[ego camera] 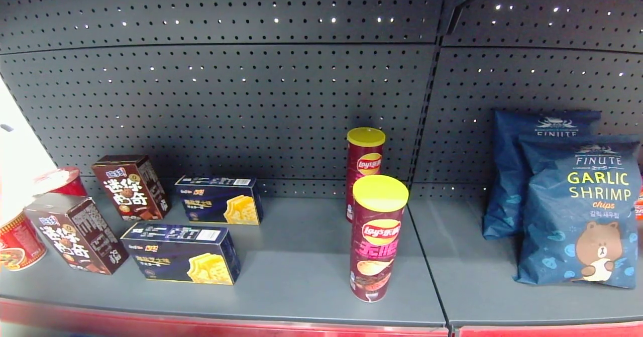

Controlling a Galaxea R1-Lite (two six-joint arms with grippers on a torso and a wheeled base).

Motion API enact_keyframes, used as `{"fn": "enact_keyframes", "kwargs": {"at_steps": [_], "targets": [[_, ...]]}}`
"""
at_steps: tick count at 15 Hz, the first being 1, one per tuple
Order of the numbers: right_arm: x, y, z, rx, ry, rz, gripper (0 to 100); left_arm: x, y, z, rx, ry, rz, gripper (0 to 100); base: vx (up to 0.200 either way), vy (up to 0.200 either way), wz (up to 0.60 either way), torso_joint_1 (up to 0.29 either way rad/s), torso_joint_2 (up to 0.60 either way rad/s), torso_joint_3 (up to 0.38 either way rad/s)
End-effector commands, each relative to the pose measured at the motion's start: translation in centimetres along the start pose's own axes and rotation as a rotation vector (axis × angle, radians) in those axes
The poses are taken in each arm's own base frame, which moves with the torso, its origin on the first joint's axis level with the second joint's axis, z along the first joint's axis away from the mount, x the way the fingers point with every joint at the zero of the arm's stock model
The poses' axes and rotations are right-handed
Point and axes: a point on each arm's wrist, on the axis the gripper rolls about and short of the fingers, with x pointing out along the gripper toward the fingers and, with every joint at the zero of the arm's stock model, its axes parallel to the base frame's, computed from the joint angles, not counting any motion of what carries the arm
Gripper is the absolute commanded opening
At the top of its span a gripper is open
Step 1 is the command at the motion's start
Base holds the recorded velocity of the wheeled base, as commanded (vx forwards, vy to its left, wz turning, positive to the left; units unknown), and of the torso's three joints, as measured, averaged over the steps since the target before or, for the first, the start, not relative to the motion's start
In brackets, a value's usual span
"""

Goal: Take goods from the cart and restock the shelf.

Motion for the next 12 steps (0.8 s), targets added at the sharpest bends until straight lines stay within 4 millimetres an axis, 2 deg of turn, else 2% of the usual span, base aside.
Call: {"fn": "enact_keyframes", "kwargs": {"at_steps": [1,4,12], "targets": [[-0.7,0.0,-2.8,-0.022,-0.027,0.089,100,0.2,0.1,-0.7,0.054,0.022,0.002,100,0.000,0.000,0.00,0.000,0.00,0.000],[0.7,0.3,-5.5,-0.020,-0.044,0.106,100,1.2,0.3,-2.4,0.128,0.007,-0.021,100,0.000,0.000,0.00,0.000,0.00,0.000],[0.7,0.3,-5.5,0.010,-0.037,0.108,100,1.2,0.2,-2.5,0.136,0.003,-0.053,100,0.000,0.000,0.00,0.000,0.00,0.000]]}}
